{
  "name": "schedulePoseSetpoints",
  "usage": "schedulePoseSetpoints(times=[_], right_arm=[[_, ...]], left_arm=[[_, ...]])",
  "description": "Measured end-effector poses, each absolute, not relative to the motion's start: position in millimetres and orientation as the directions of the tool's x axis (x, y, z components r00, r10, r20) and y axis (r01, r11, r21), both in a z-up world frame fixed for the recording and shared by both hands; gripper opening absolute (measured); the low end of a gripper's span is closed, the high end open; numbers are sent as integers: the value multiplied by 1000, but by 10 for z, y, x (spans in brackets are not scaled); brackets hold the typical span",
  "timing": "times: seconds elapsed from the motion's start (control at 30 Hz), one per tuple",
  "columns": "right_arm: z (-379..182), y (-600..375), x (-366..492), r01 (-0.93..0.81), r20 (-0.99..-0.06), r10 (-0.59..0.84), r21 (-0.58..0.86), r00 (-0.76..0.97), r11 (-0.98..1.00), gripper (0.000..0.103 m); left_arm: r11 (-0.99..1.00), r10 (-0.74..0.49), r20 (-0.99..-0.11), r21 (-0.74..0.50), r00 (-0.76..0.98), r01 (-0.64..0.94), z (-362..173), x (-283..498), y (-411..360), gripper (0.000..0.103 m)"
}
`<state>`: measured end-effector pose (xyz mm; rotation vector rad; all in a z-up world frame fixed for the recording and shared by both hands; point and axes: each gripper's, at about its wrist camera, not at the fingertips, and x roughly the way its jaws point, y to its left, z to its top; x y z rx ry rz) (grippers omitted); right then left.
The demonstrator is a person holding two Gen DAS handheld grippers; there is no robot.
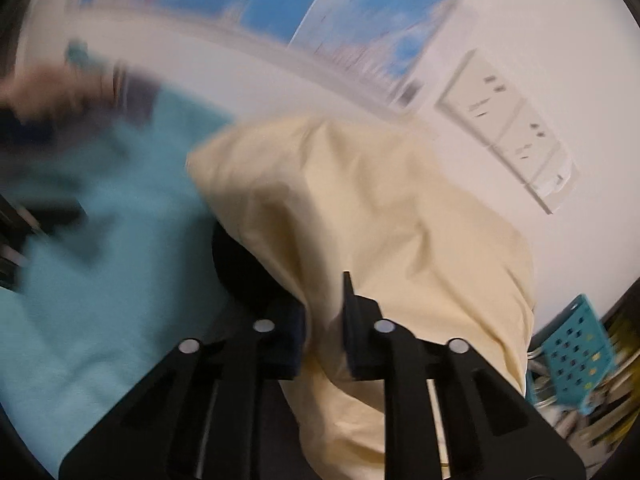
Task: Fold large clothes
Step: 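Reach the right gripper into the cream shirt and grasp a fold, then lift the shirt with the right gripper while the left gripper grasps another edge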
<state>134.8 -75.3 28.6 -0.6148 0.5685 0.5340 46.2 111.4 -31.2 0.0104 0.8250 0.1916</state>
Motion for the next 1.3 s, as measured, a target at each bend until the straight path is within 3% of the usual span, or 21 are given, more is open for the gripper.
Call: schedulePoseSetpoints(times=[0.03,0.07,0.1,0.13,0.17,0.23,0.27,0.33,0.47,0.6,0.83,0.97,1.1,1.2,1.3], right_arm=[[361,-770,1407,-606,-630,292,-366,720,706,14],[382,-807,1458,-597,-627,282,-373,726,710,23],[370,-792,1492,-581,-617,265,-389,741,715,43],[332,-730,1593,-569,-617,239,-417,750,708,52],[274,-695,1677,-573,-626,226,-432,746,696,50],[170,-689,1832,-590,-658,220,-413,720,694,15],[183,-701,1849,-579,-654,206,-426,728,695,8],[359,-739,1858,-572,-626,237,-410,743,711,7],[1242,-1281,1848,-509,-498,335,-268,800,818,5],[2174,-1995,1765,-445,-372,357,-185,857,876,4],[3376,-2837,1298,-426,-195,402,-104,895,899,4],[3772,-3135,891,-458,-94,451,-81,888,885,4],[3913,-3248,719,-475,-84,470,-48,879,879,4],[3944,-3333,587,-490,-86,486,-33,870,871,4],[3934,-3396,478,-505,-90,502,-13,860,863,4]], left_arm=[[983,175,-731,86,660,-165,-319,482,1117,96],[983,175,-732,89,658,-163,-325,495,1111,96],[983,175,-734,92,657,-158,-331,507,1101,96],[983,178,-733,99,656,-156,-336,518,1096,96],[983,178,-733,100,656,-155,-339,523,1099,96],[983,178,-734,96,656,-158,-342,526,1123,96],[982,183,-732,100,656,-162,-341,527,1135,96],[981,189,-730,105,657,-165,-335,537,1175,96],[981,194,-699,124,688,-150,-233,586,1226,96],[988,145,-616,132,775,-79,65,687,1118,96],[978,-107,-402,120,910,168,790,890,454,96],[931,-318,-316,72,894,357,1083,934,-46,96],[763,-622,-237,31,746,646,1184,743,-596,96],[700,-689,-188,75,700,710,1174,646,-921,96],[734,-647,-202,95,735,672,1190,865,-1281,96]])
